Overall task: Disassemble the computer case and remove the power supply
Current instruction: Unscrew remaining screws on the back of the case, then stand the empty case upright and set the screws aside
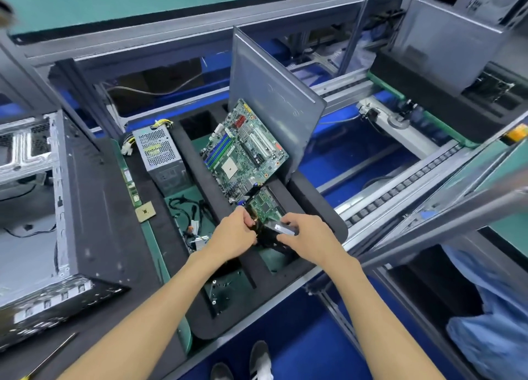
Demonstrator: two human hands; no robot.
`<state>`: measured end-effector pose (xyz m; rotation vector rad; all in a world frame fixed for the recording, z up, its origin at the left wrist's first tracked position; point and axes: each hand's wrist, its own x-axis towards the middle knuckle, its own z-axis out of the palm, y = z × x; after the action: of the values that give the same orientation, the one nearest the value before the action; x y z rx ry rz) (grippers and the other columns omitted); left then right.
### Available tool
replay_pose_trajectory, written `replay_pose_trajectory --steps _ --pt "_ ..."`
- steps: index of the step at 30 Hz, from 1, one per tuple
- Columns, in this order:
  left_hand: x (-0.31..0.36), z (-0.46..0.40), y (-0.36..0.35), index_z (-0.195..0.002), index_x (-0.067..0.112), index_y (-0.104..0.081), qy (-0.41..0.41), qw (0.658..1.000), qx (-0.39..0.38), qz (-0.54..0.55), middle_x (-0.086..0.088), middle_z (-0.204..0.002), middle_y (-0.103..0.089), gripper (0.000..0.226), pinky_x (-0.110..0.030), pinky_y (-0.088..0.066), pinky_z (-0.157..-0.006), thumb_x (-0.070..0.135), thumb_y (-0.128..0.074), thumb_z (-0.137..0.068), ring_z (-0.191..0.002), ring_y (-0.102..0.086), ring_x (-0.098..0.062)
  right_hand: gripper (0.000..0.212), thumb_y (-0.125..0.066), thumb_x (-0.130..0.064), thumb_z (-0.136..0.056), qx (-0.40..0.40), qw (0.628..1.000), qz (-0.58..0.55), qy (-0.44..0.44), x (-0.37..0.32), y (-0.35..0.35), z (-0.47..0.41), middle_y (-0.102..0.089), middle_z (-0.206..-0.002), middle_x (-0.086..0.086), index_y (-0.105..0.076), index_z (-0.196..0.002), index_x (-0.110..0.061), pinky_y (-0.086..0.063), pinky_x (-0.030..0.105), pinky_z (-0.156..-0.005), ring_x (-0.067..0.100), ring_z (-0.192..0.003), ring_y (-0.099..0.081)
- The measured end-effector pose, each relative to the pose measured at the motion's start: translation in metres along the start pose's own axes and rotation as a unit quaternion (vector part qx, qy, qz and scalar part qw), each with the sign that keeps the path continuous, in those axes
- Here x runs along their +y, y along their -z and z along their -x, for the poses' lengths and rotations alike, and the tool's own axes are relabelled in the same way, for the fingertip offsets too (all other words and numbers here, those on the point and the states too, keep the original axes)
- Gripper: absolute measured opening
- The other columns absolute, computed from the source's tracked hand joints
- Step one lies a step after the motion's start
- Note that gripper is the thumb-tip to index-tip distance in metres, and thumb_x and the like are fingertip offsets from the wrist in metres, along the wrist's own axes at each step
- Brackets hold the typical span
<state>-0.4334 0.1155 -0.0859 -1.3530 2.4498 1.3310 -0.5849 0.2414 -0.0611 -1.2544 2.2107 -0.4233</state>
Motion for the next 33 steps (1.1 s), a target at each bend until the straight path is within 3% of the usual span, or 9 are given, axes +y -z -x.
replay_pose_trajectory --steps 2,5,10,15,18,20,26,29,33 --pt "-0.002 0.0 -0.001 -0.089 0.023 -0.047 0.003 1.0 0.01 -0.011 0.004 -0.084 -0.065 0.023 -0.033 -0.042 -0.065 0.002 -0.054 -0.084 -0.081 -0.059 -0.021 0.037 -0.07 -0.036 -0.094 -0.03 0.999 0.029 -0.011 0.002 -0.001 -0.003 -0.069 -0.114 0.0 -0.064 -0.128 -0.023 -0.053 0.035 -0.083 0.02 -0.093 -0.063" --pt "-0.002 -0.001 -0.005 -0.081 0.029 -0.055 -0.007 0.999 0.025 -0.03 0.012 -0.083 -0.059 0.027 -0.03 -0.044 -0.07 0.003 -0.056 -0.087 -0.08 -0.059 -0.015 0.039 -0.071 -0.033 -0.093 -0.052 0.996 0.067 -0.02 0.002 -0.011 -0.006 -0.069 -0.12 0.0 -0.064 -0.13 -0.023 -0.053 0.035 -0.086 0.022 -0.103 -0.065" --pt "-0.001 0.002 -0.018 -0.094 0.024 -0.062 -0.023 0.996 -0.042 -0.077 0.002 -0.095 -0.068 0.017 -0.034 -0.053 -0.075 0.011 -0.053 -0.091 -0.084 -0.064 -0.018 0.038 -0.069 -0.03 -0.092 -0.05 0.987 0.149 -0.017 0.001 -0.03 -0.01 -0.068 -0.124 0.001 -0.065 -0.13 -0.027 -0.046 0.035 -0.093 0.025 -0.114 -0.061" --pt "0.004 0.007 -0.013 -0.106 0.026 -0.06 -0.054 0.985 0.016 -0.164 0.004 -0.111 -0.055 0.012 -0.037 -0.051 -0.081 0.027 -0.052 -0.097 -0.096 -0.059 -0.02 0.039 -0.072 -0.037 -0.089 -0.079 0.981 0.173 -0.025 -0.003 -0.035 -0.015 -0.065 -0.119 0.004 -0.067 -0.124 -0.02 -0.048 0.035 -0.087 0.025 -0.109 -0.06" --pt "0.007 0.012 0.003 -0.111 0.023 -0.062 -0.044 0.987 0.012 -0.151 0.005 -0.111 -0.058 0.018 -0.04 -0.053 -0.085 0.024 -0.052 -0.097 -0.099 -0.06 -0.021 0.039 -0.067 -0.041 -0.092 -0.05 0.986 0.16 -0.016 -0.009 -0.03 -0.019 -0.065 -0.123 0.001 -0.066 -0.126 -0.022 -0.05 0.033 -0.084 0.022 -0.111 -0.061" --pt "0.009 0.021 0.016 -0.109 0.022 -0.064 -0.056 0.992 0.017 -0.109 0.007 -0.101 -0.062 0.021 -0.039 -0.054 -0.082 0.017 -0.049 -0.096 -0.089 -0.06 -0.019 0.032 -0.063 -0.04 -0.094 -0.012 0.991 0.132 -0.005 -0.02 -0.022 -0.023 -0.068 -0.119 -0.005 -0.068 -0.123 -0.026 -0.049 0.031 -0.081 0.018 -0.109 -0.063" --pt "0.01 0.07 0.068 -0.087 0.02 -0.066 -0.107 0.985 0.131 0.012 0.007 -0.084 -0.069 0.035 -0.032 -0.053 -0.08 -0.004 -0.04 -0.084 -0.084 -0.064 -0.017 0.012 -0.059 -0.03 -0.096 0.109 0.989 0.003 0.104 -0.098 -0.008 -0.034 -0.073 -0.091 -0.008 -0.071 -0.097 -0.028 -0.053 0.034 -0.073 0.018 -0.089 -0.067" --pt "-0.002 0.1 0.103 -0.078 0.016 -0.063 -0.132 0.968 0.21 0.049 0.008 -0.071 -0.065 0.033 -0.029 -0.053 -0.071 -0.007 -0.039 -0.08 -0.072 -0.064 -0.013 0.011 -0.06 -0.027 -0.096 0.121 0.972 -0.069 0.189 -0.153 -0.014 -0.033 -0.07 -0.083 -0.011 -0.07 -0.096 -0.025 -0.052 0.033 -0.071 0.016 -0.083 -0.067" --pt "-0.03 0.141 0.153 -0.075 0.012 -0.063 -0.137 0.938 0.313 0.066 0.004 -0.068 -0.064 0.031 -0.027 -0.053 -0.068 -0.009 -0.04 -0.079 -0.066 -0.062 -0.013 0.01 -0.06 -0.022 -0.096 0.117 0.942 -0.132 0.287 -0.226 -0.029 -0.022 -0.069 -0.081 -0.009 -0.069 -0.092 -0.023 -0.053 0.037 -0.074 0.016 -0.08 -0.064"
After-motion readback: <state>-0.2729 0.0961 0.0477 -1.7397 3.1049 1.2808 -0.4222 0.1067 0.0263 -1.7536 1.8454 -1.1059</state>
